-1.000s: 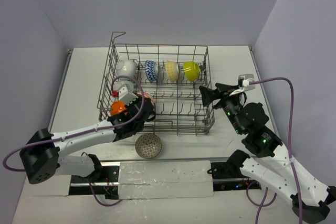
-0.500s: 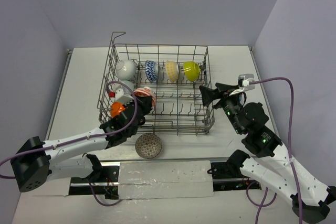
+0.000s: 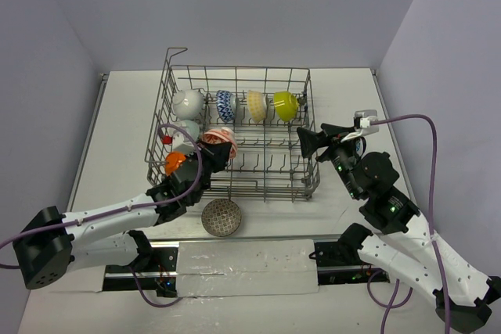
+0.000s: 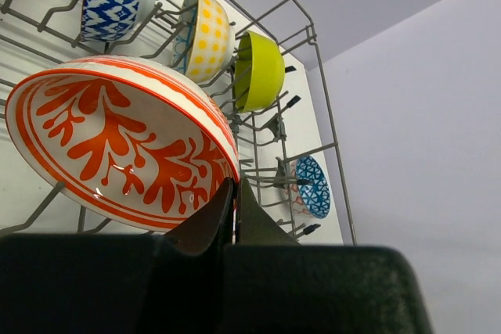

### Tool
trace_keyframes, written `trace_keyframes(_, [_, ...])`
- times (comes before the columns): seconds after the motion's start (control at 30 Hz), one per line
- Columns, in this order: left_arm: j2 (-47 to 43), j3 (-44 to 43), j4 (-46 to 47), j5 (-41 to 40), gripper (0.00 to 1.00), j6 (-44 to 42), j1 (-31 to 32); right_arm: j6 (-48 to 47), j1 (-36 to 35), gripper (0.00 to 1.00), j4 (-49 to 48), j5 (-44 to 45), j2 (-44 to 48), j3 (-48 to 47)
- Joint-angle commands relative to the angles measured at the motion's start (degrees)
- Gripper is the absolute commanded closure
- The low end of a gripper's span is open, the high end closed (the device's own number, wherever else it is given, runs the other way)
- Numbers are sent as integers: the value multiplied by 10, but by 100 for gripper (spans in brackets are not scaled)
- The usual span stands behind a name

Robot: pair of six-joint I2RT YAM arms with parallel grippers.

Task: Load the bowls into the dish rack
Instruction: Insert the bowl into the dish rack.

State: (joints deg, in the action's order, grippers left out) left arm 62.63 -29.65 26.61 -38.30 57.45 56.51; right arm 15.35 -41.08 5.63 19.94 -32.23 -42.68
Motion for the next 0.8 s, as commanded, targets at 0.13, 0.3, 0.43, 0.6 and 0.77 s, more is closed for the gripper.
trace_keyframes(0.13, [-28, -33, -9, 66, 100, -34, 1, -3, 4, 19, -19, 8, -10, 0])
trace_keyframes(0.3, [-48, -42, -48, 101, 100, -56, -10, -4, 4, 19, -19, 9, -8, 2])
trace_keyframes(0.43, [-58, -64, -86, 143, 100, -80, -31, -5, 4, 19, -20, 10, -10, 0])
trace_keyframes(0.6, [-67, -83, -134, 208, 100, -92, -70, -6, 4, 19, -19, 11, -9, 0])
trace_keyframes(0.77, [-74, -81, -147, 280, 100, -94, -137, -6, 4, 19, -19, 11, -13, 0])
